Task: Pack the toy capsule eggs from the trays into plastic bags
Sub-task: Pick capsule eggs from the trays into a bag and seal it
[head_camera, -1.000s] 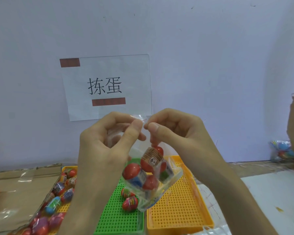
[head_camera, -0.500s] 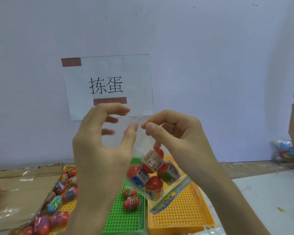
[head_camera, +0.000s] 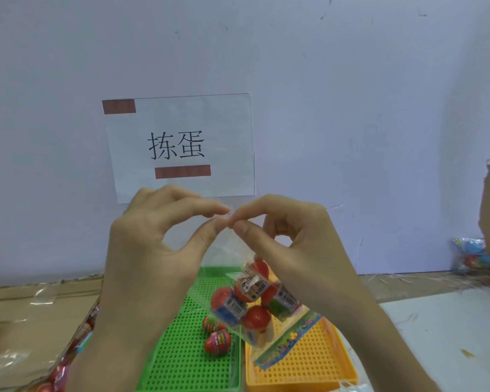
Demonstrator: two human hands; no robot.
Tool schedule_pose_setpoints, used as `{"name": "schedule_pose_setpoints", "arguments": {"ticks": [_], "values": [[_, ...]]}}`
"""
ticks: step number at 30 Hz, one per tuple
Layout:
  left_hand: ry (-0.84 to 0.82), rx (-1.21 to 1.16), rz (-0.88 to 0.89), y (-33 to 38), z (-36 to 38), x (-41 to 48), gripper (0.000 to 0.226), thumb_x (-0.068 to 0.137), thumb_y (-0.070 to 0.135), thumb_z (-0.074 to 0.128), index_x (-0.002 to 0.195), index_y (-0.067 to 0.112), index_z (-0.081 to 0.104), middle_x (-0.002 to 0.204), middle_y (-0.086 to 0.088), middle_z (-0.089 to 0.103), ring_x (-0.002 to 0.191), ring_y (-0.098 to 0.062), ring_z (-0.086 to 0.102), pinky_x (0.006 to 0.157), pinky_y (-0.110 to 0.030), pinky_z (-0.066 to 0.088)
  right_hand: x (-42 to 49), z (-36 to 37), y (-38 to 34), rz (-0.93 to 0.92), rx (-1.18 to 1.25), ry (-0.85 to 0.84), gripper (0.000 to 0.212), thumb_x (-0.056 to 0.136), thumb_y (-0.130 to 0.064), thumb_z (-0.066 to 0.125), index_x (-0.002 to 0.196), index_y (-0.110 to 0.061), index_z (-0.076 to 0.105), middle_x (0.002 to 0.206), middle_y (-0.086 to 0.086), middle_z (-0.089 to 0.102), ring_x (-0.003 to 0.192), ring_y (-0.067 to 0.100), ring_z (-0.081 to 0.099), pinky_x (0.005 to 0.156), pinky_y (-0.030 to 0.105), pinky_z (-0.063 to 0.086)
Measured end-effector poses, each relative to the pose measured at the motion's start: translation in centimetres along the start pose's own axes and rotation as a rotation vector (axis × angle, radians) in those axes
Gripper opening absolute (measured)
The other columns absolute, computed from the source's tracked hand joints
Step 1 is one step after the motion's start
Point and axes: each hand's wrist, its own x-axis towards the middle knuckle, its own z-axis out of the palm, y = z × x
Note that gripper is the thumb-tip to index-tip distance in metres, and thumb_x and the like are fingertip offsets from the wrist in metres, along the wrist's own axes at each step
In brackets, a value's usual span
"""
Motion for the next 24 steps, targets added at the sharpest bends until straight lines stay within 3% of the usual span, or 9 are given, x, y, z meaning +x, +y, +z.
{"name": "schedule_pose_setpoints", "arguments": {"ticks": [4,9,14,16,18,20,22,24], "values": [[-0.064,-0.022,-0.025,-0.3,-0.3,0.1,0.01,0.082,0.042,0.08,0.086,0.045,0.071,0.089,0.023,0.066,0.091,-0.009,0.06,0.08,-0.008,0.04,0.1,0.1,0.2,-0.026,-0.051,-0.021,0.011,0.092,-0.013,0.073,0.091,-0.023,0.078,0.069,-0.013,0.068,0.057,0.018,0.06,0.068,0.039,0.052],[-0.159,0.008,-0.045,-0.9,-1.0,0.2,0.005,0.075,0.042,0.078,0.078,0.041,0.074,0.085,0.021,0.068,0.088,-0.01,0.061,0.08,-0.015,0.043,0.1,-0.2,0.6,-0.034,-0.13,-0.105,0.014,0.091,-0.011,0.073,0.089,-0.024,0.078,0.082,-0.017,0.068,0.066,0.016,0.056,0.066,0.028,0.049],[-0.197,0.046,-0.072,-1.0,-1.5,0.2,0.017,0.071,0.049,0.087,0.071,0.039,0.073,0.08,0.028,0.067,0.086,-0.004,0.063,0.075,-0.003,0.04,0.2,-0.2,1.1,-0.053,-0.206,-0.188,0.015,0.093,-0.013,0.069,0.096,-0.024,0.078,0.084,-0.019,0.065,0.071,0.013,0.058,0.066,0.017,0.047],[-0.197,0.037,-0.084,-0.9,-1.5,0.1,0.011,0.071,0.051,0.076,0.07,0.041,0.072,0.079,0.031,0.067,0.086,-0.002,0.063,0.075,-0.002,0.039,0.1,-0.2,1.1,-0.057,-0.217,-0.194,0.014,0.094,-0.014,0.067,0.097,-0.024,0.078,0.083,-0.021,0.063,0.072,0.012,0.059,0.066,0.016,0.046],[-0.185,0.039,-0.085,-0.8,-1.5,0.1,0.007,0.07,0.048,0.07,0.071,0.042,0.072,0.08,0.031,0.067,0.087,0.0,0.064,0.076,0.001,0.038,0.1,-0.2,1.1,-0.058,-0.221,-0.189,0.014,0.094,-0.015,0.068,0.097,-0.024,0.078,0.083,-0.021,0.063,0.072,0.012,0.059,0.066,0.016,0.046],[-0.177,0.065,-0.079,-0.9,-1.4,0.1,0.007,0.075,0.037,0.079,0.073,0.04,0.073,0.081,0.031,0.067,0.087,0.001,0.063,0.077,0.002,0.038,0.1,-0.2,1.1,-0.055,-0.212,-0.176,0.015,0.094,-0.014,0.068,0.097,-0.025,0.078,0.084,-0.018,0.065,0.072,0.013,0.059,0.066,0.019,0.048],[-0.16,0.091,-0.061,-0.9,-1.2,0.0,0.017,0.078,0.029,0.088,0.075,0.037,0.073,0.084,0.027,0.068,0.086,-0.001,0.064,0.077,-0.002,0.04,0.1,-0.1,1.0,-0.055,-0.196,-0.154,0.016,0.093,-0.013,0.068,0.095,-0.026,0.078,0.084,-0.017,0.065,0.071,0.014,0.058,0.065,0.021,0.048],[-0.128,0.095,-0.05,-0.7,-0.9,-0.1,0.009,0.076,0.032,0.079,0.075,0.037,0.071,0.087,0.025,0.068,0.083,-0.003,0.064,0.079,-0.011,0.044,0.1,0.1,1.0,-0.043,-0.178,-0.13,0.016,0.093,-0.013,0.069,0.094,-0.026,0.078,0.082,-0.018,0.065,0.07,0.013,0.058,0.064,0.018,0.047]]}}
